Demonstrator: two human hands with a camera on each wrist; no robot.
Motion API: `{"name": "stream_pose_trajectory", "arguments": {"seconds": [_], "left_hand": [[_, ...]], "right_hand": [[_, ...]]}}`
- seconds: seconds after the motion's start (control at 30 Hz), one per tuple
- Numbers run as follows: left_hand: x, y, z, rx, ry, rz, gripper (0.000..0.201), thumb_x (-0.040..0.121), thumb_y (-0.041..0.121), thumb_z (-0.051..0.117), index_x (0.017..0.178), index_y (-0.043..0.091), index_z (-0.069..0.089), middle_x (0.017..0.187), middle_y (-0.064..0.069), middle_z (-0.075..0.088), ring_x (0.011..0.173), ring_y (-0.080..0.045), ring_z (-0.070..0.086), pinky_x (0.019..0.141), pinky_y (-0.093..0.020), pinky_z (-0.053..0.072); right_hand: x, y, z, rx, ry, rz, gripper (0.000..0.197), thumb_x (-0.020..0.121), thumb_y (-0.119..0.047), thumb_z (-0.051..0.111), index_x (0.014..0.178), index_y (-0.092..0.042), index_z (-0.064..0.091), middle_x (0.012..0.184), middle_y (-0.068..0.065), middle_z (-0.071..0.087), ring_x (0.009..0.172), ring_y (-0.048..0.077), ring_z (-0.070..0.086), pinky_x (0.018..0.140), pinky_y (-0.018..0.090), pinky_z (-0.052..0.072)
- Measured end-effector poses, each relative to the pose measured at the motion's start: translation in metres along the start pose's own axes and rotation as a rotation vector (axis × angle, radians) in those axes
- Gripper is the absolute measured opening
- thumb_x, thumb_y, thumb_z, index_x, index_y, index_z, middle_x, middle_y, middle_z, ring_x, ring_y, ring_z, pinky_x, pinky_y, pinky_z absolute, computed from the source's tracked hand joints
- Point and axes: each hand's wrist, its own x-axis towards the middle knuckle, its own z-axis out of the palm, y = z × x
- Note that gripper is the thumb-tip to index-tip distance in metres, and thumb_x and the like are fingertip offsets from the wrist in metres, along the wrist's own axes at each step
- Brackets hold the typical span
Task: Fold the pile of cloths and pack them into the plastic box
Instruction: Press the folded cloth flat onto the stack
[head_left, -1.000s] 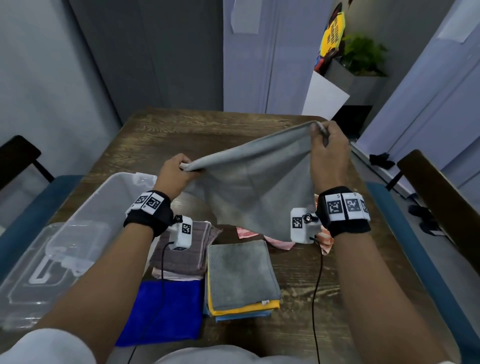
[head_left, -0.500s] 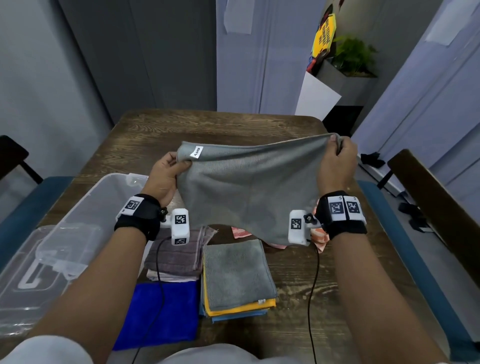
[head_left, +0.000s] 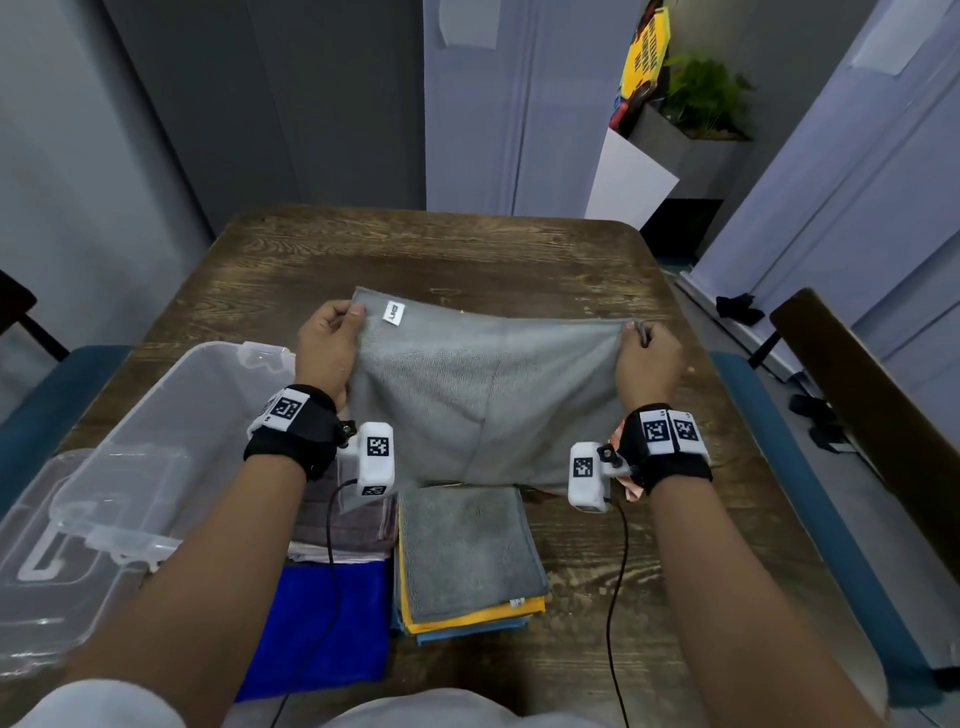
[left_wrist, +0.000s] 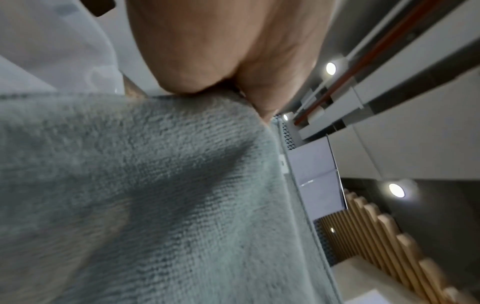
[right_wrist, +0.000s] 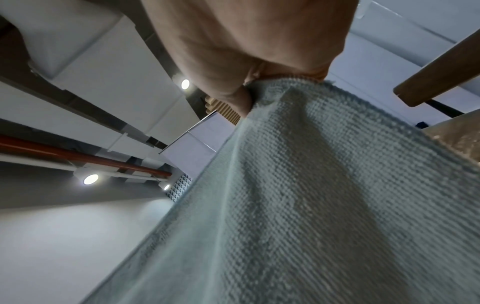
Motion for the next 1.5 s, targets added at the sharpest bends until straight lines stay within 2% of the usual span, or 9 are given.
{"name": "stream_pose_trajectory", "arguments": {"seconds": [0.07,0.2,0.37,0.6,0.73,0.83,0.97,1.2,1.5], "left_hand": [[0.002,-0.004,0.004,0.128,0.073,0.098,0.009,0.101,0.017,0.058,0.095,0.017,0.065,0.086,0.006,0.065,0.075,-0.003,0.057,0.075,-0.022,0.047],[-0.009,-0.003,0.027,0.262,0.025,0.151,0.012,0.101,0.013,0.055,0.103,0.009,0.066,0.094,-0.002,0.071,0.082,-0.008,0.063,0.075,-0.023,0.049],[-0.037,-0.010,0.060,0.391,-0.141,0.189,0.008,0.100,0.017,0.058,0.096,0.018,0.065,0.079,0.010,0.067,0.057,0.007,0.054,0.053,-0.012,0.038],[-0.075,-0.022,0.099,0.536,-0.278,0.237,0.013,0.098,0.036,0.061,0.093,0.027,0.068,0.083,0.012,0.071,0.079,-0.001,0.064,0.071,-0.018,0.047],[-0.086,-0.025,0.105,0.558,-0.302,0.321,0.014,0.097,0.030,0.064,0.099,0.019,0.073,0.095,0.006,0.070,0.088,-0.010,0.064,0.081,-0.030,0.052],[-0.088,-0.031,0.106,0.610,-0.301,0.348,0.012,0.095,0.023,0.068,0.103,0.017,0.074,0.102,0.001,0.068,0.094,-0.014,0.062,0.084,-0.032,0.051],[-0.090,-0.037,0.105,0.570,-0.240,0.362,0.013,0.093,0.022,0.070,0.104,0.017,0.076,0.103,0.001,0.067,0.094,-0.012,0.062,0.084,-0.036,0.053],[-0.098,-0.034,0.108,0.566,-0.259,0.469,0.016,0.090,0.014,0.073,0.104,0.020,0.077,0.100,0.003,0.066,0.090,-0.003,0.060,0.079,-0.017,0.048],[-0.090,-0.029,0.107,0.584,-0.244,0.428,0.011,0.089,0.012,0.071,0.097,0.019,0.070,0.099,0.007,0.063,0.092,-0.008,0.060,0.083,-0.037,0.053]], "right_hand": [[-0.003,0.005,0.002,-0.048,-0.024,0.008,0.035,0.102,-0.021,0.054,0.069,-0.011,0.044,0.069,0.002,0.047,0.066,0.020,0.043,0.060,0.028,0.035],[-0.014,0.007,0.012,-0.063,-0.104,0.027,0.040,0.099,-0.021,0.057,0.062,-0.015,0.043,0.065,0.000,0.047,0.066,0.022,0.044,0.066,0.031,0.032],[-0.033,0.002,0.029,0.069,-0.188,0.070,0.025,0.093,-0.020,0.061,0.069,-0.015,0.054,0.068,-0.001,0.057,0.065,0.017,0.051,0.067,0.034,0.045],[-0.058,0.002,0.053,0.117,-0.406,0.036,0.015,0.091,-0.022,0.066,0.081,-0.015,0.073,0.079,-0.001,0.072,0.085,0.023,0.070,0.082,0.049,0.058],[-0.063,0.008,0.054,0.227,-0.470,0.128,0.014,0.093,-0.018,0.066,0.082,-0.018,0.074,0.084,0.007,0.075,0.085,0.027,0.072,0.078,0.047,0.061],[-0.066,0.007,0.051,0.355,-0.497,0.230,0.007,0.096,-0.007,0.063,0.094,-0.007,0.069,0.092,0.020,0.073,0.077,0.025,0.071,0.066,0.032,0.060],[-0.066,0.007,0.048,0.400,-0.504,0.278,0.006,0.096,-0.004,0.062,0.102,-0.002,0.063,0.087,0.019,0.073,0.073,0.022,0.071,0.063,0.030,0.058],[-0.065,0.002,0.042,0.429,-0.514,0.271,0.009,0.100,-0.003,0.052,0.104,-0.003,0.061,0.083,0.013,0.071,0.069,0.020,0.069,0.064,0.030,0.060],[-0.062,-0.002,0.035,0.468,-0.645,0.217,0.023,0.104,-0.008,0.036,0.115,-0.006,0.056,0.090,0.014,0.076,0.083,0.022,0.073,0.080,0.036,0.057]]}}
